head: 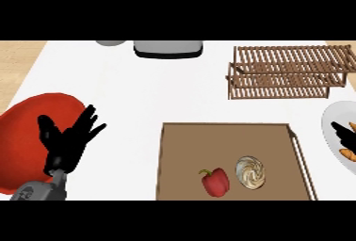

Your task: Pick the cupcake from the tray and place it in the tiered shelf

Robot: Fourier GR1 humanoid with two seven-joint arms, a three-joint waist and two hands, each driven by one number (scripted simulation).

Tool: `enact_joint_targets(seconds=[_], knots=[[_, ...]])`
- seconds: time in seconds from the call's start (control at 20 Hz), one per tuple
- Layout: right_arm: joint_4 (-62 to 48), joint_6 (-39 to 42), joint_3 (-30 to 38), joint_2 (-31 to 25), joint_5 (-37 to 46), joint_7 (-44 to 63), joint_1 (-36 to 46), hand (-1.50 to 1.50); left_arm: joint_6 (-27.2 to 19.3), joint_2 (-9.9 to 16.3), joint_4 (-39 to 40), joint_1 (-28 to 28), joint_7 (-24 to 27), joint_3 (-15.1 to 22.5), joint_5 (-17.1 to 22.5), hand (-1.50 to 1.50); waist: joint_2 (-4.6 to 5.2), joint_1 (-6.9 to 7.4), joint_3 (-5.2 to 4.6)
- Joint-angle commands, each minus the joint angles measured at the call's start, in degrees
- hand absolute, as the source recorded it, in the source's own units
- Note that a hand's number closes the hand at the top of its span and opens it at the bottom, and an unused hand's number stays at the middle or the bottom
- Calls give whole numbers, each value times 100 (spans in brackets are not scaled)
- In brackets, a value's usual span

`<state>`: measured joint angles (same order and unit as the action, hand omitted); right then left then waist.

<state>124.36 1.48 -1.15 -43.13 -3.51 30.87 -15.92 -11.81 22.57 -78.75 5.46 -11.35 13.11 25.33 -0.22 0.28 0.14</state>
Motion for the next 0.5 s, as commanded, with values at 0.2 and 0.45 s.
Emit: enact_joint_targets(seconds=[0.2,0.45], knots=[[-12,-310,-1491,502,1388,1971,1066,-150,96,180,344,1,-227,-206,-118,0,34,56,-20],[-195,178,-1942,926,1806,2746,1710,-150,128,-203,756,139,55,-293,-332,0,26,-14,-18]])
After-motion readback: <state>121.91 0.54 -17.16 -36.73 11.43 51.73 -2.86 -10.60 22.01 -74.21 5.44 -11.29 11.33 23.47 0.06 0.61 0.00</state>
